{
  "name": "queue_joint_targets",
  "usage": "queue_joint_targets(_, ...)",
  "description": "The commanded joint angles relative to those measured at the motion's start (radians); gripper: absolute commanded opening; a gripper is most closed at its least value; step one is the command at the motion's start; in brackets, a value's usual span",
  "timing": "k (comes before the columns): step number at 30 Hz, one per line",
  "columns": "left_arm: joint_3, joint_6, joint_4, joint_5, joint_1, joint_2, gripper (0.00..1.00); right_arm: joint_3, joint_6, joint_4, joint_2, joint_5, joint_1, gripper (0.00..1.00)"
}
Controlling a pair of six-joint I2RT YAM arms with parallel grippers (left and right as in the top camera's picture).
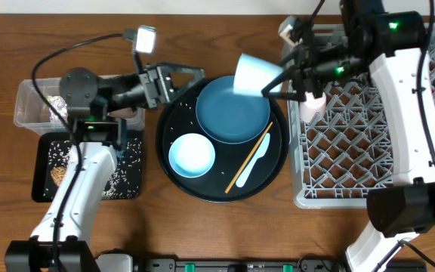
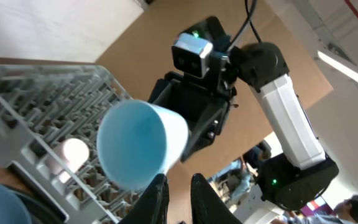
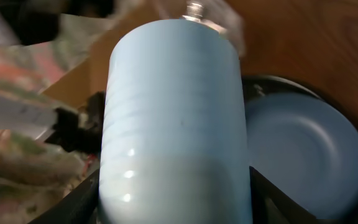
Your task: Sort waste into correct bins and load items into the dishwasher rack
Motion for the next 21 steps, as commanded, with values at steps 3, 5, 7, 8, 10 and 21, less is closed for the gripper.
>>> queue_joint_targets(3, 0.012, 0.000, -0.027, 0.043, 0.014, 0.000, 0.15, -0.001, 0.317, 0.056, -0.030, 0.245, -0.046, 0.17)
queue_joint_targets(5, 0.011, 0.007, -0.056, 0.044, 0.014, 0.000, 0.15, -0.001, 0.441, 0.082, -0.050, 0.349, -0.064, 0.17)
queue_joint_targets(7, 0.010, 0.016, -0.108, 0.048, 0.014, 0.000, 0.15, -0.001, 0.562, 0.095, -0.076, 0.460, -0.085, 0.16)
queue_joint_targets(8, 0.010, 0.036, -0.143, 0.051, 0.014, 0.000, 0.15, -0.001, 0.618, 0.096, -0.089, 0.514, -0.096, 0.16)
queue_joint_targets(10, 0.010, 0.078, -0.225, 0.051, 0.014, 0.000, 0.15, -0.001, 0.692, 0.089, -0.113, 0.587, -0.118, 0.16)
queue_joint_targets(21, 0.010, 0.601, -1.036, -0.146, 0.013, 0.000, 0.15, -0.001, 0.824, -0.069, -0.137, 0.845, -0.179, 0.15)
